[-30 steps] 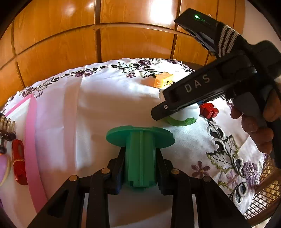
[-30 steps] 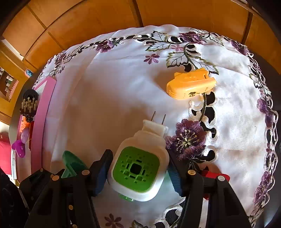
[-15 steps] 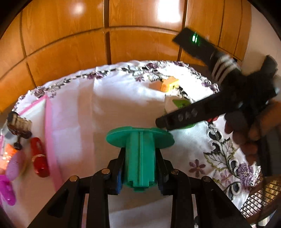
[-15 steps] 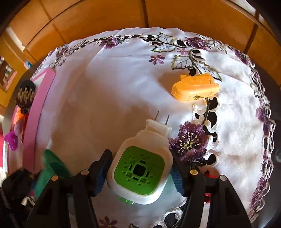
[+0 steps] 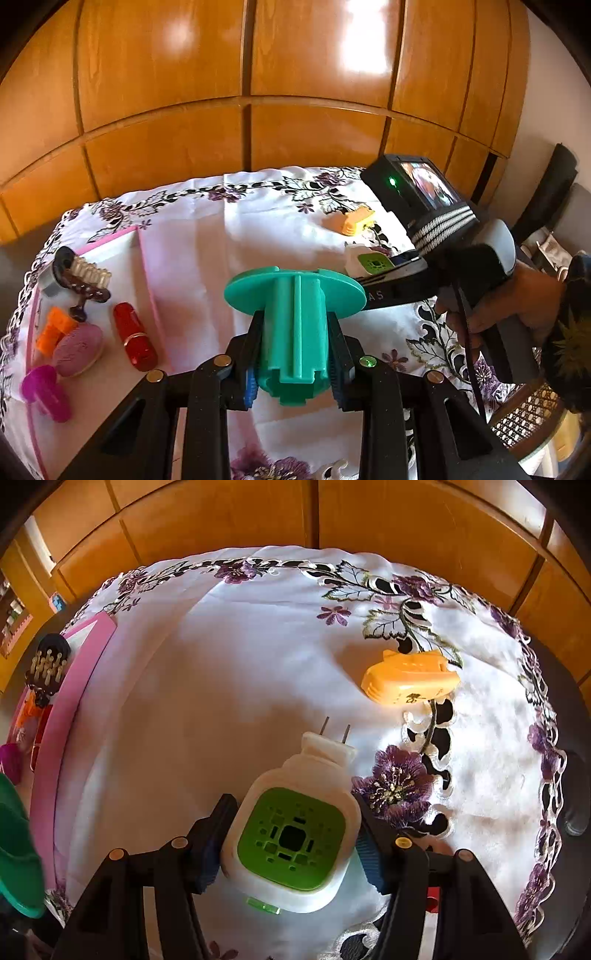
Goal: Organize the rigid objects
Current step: 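Release the teal spool into the tray with the left gripper while the right holds the box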
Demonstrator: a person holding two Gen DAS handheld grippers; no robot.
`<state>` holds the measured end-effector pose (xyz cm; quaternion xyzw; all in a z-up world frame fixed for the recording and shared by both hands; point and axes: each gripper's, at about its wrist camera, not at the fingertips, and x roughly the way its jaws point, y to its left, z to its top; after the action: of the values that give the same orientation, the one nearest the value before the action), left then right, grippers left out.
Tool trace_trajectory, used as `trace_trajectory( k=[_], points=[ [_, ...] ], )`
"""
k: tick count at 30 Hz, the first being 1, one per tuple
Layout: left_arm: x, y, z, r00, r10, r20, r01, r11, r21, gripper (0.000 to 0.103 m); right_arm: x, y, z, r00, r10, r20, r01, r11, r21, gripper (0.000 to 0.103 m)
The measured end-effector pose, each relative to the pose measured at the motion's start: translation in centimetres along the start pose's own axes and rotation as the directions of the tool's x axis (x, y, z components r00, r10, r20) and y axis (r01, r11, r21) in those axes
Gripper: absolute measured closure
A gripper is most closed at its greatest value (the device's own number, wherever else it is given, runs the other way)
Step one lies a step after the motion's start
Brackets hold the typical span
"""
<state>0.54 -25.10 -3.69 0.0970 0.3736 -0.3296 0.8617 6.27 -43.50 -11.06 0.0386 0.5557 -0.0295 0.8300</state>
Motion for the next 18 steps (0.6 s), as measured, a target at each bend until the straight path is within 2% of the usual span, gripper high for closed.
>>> trace_trajectory(
  k=[18],
  points=[
    [-3.4, 2.9, 0.1, 0.999, 0.046, 0.027, -0.044, 0.996, -0.077, 0.073, 0.1, 0.6, -0.3, 0.999, -0.037, 0.026, 0.038, 0.998, -0.059, 0.041]
  ],
)
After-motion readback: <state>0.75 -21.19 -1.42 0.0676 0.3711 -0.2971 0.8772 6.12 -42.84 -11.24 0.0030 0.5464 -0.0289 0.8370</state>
